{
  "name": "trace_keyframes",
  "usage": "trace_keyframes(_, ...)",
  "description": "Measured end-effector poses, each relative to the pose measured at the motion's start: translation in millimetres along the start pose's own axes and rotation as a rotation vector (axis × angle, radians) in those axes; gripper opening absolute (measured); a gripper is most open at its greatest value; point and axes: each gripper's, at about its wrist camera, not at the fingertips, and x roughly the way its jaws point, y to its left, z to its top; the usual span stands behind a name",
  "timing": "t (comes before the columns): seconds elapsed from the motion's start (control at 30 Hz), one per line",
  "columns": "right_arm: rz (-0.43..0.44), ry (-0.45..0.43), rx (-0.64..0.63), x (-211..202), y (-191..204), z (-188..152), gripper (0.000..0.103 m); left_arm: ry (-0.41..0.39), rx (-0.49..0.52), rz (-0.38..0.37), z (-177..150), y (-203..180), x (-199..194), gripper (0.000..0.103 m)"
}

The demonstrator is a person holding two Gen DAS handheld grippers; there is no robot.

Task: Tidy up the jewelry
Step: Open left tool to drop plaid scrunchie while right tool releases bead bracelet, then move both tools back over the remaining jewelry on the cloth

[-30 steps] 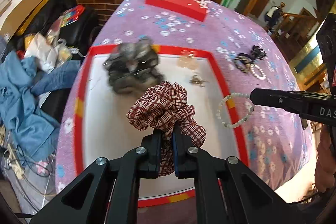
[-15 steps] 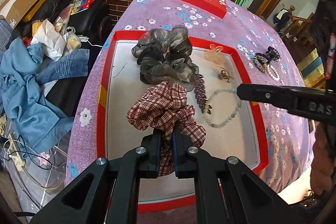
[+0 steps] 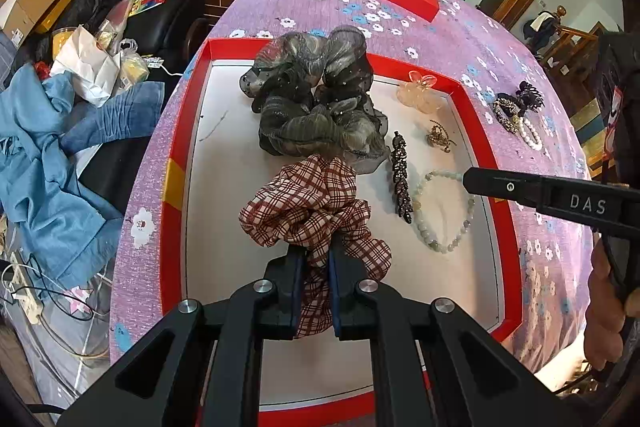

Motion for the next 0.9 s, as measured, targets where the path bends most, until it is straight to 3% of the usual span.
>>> trace_keyframes(0.23,-0.012,0.011,0.001,3.5,-2.7,-1.8,0.007,-0.011,-0.003,0.010,0.5,-1.4,-2.0,0.026)
trace_keyframes(0.67,0.016,-0.066,-0.017,-32.4,-10.3,-12.8,0.007,-0.079,0.084,0.033,9.9,-28.8,-33.2,0.032)
trace_keyframes(0.9,0.047,-0.148,0.055,-73.3,-42.1,-20.9,0.007,-0.105,0.159,-0.001,18.3,-64.1,-46.1,0.032)
